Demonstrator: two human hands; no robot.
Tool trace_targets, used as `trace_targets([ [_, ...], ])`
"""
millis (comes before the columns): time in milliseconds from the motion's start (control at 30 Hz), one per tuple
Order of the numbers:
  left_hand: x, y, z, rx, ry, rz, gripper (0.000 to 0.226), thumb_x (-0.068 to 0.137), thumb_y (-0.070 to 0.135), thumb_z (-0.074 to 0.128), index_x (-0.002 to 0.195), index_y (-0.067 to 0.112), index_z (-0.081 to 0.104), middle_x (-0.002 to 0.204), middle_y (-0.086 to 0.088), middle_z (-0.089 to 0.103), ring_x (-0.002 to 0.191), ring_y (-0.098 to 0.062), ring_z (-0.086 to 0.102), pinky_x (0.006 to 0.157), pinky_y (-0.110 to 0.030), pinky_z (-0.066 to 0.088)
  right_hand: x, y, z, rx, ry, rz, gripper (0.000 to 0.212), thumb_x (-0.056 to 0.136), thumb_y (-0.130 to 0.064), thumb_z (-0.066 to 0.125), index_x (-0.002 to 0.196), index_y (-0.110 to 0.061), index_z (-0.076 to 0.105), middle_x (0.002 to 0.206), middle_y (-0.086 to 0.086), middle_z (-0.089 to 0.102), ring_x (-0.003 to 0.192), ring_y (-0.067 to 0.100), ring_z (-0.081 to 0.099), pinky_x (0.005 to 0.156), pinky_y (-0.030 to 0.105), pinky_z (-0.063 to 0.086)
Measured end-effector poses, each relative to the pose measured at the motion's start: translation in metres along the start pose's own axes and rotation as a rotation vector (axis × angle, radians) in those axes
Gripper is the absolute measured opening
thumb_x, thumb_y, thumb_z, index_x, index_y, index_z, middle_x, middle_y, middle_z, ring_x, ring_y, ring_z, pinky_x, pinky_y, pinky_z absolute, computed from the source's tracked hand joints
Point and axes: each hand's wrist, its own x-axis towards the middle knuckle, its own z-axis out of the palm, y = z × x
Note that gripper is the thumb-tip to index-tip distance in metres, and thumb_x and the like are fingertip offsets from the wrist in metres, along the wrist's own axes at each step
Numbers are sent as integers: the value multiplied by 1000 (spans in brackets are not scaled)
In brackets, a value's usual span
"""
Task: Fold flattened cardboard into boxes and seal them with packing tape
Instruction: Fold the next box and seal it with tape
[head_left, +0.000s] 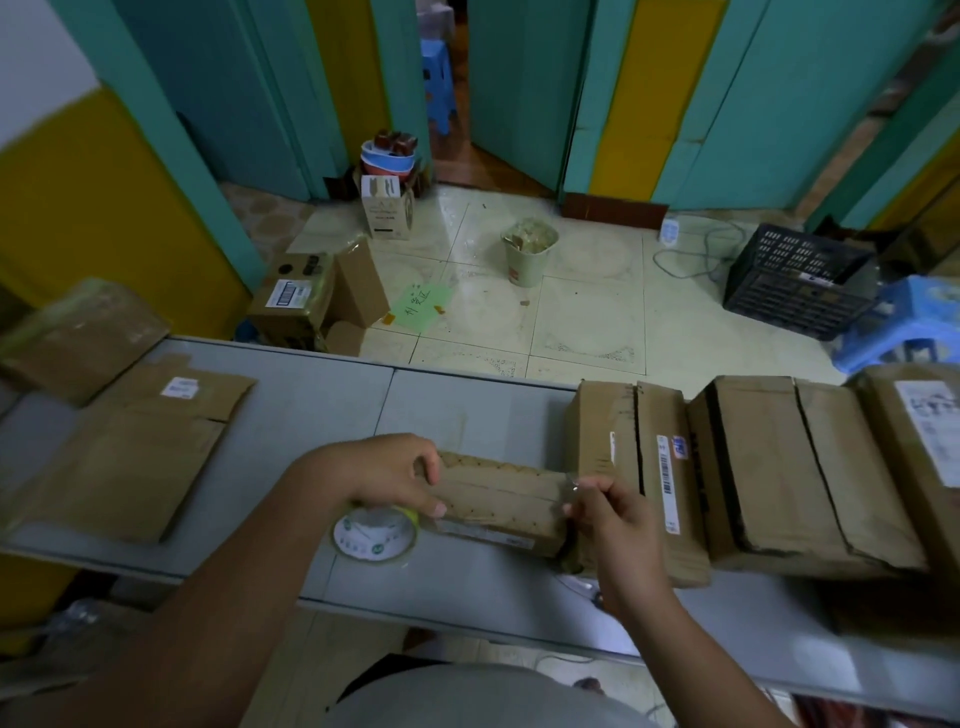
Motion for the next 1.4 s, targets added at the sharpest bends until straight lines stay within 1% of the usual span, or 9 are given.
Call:
trace_targets([
  [133, 11, 0, -8, -7, -85, -12, 37, 82, 52, 89, 99, 22, 77, 68, 20, 69, 52, -6, 54, 45, -22, 46, -8, -5, -5, 66, 31, 44, 22, 103, -13, 61, 84, -11, 72, 71, 3, 70, 75, 16, 71, 83, 36, 57],
  [267, 12, 4, -20, 72, -160, -13, 29, 87, 52, 84, 97, 25, 80, 108, 11, 75, 71, -16, 60, 51, -23, 51, -24, -6, -10, 114, 16, 169, 9, 98, -10, 70, 92, -5, 76, 72, 9, 72, 70, 18, 68, 51, 23, 50],
  [367, 13, 10, -24, 126, -197, -2, 27, 90, 53, 81, 96, 27, 82, 107, 11, 77, 75, -14, 63, 57, -23, 53, -32, -6, -14, 183, 44, 265, 9, 97, -11, 71, 100, -5, 77, 86, 15, 79, 76, 19, 76, 48, 20, 50],
  [533, 16, 26, -27, 291, -247, 27, 36, 95, 58, 72, 107, 25, 81, 115, -8, 77, 112, -43, 70, 94, -52, 58, -40, -4, -21, 198, 65, 309, 10, 100, -13, 68, 105, -9, 75, 92, 14, 80, 75, 12, 77, 53, 21, 54],
  [800, 18, 39, -31, 398, -423, -49, 39, 108, 54, 53, 120, 26, 78, 95, 7, 72, 54, -2, 55, 53, -15, 45, -42, 5, -18, 141, 89, 257, 7, 96, -14, 72, 98, -12, 78, 89, 13, 80, 81, 19, 73, 66, 30, 46],
  [933, 17, 42, -31, 428, -464, -17, 36, 110, 52, 50, 116, 31, 79, 99, 2, 77, 67, 2, 62, 64, -17, 48, -41, 10, -19, 36, 111, 238, 10, 96, -20, 73, 91, -19, 81, 87, 1, 79, 83, 16, 71, 65, 30, 49],
  [1067, 19, 44, -31, 435, -438, 20, 32, 110, 51, 50, 102, 34, 76, 107, -6, 80, 86, -3, 66, 85, -25, 45, -38, 13, -18, 92, 111, 229, 11, 98, -14, 70, 91, -14, 79, 86, 7, 78, 78, 21, 71, 59, 25, 57],
  [1233, 23, 45, -30, 409, -437, -22, 36, 110, 48, 52, 107, 23, 79, 85, 3, 80, 79, -3, 67, 104, -38, 51, -32, 16, -9, 147, 144, 219, 11, 100, -5, 65, 102, 0, 74, 80, 15, 74, 72, 24, 71, 83, 53, 61],
  [1400, 28, 42, -31, 393, -433, -67, 37, 110, 47, 51, 116, 20, 77, 77, 9, 79, 74, 2, 67, 73, -13, 48, -31, 15, -8, 132, 133, 199, 13, 99, -6, 67, 105, 3, 74, 81, 18, 76, 68, 19, 72, 79, 43, 63],
])
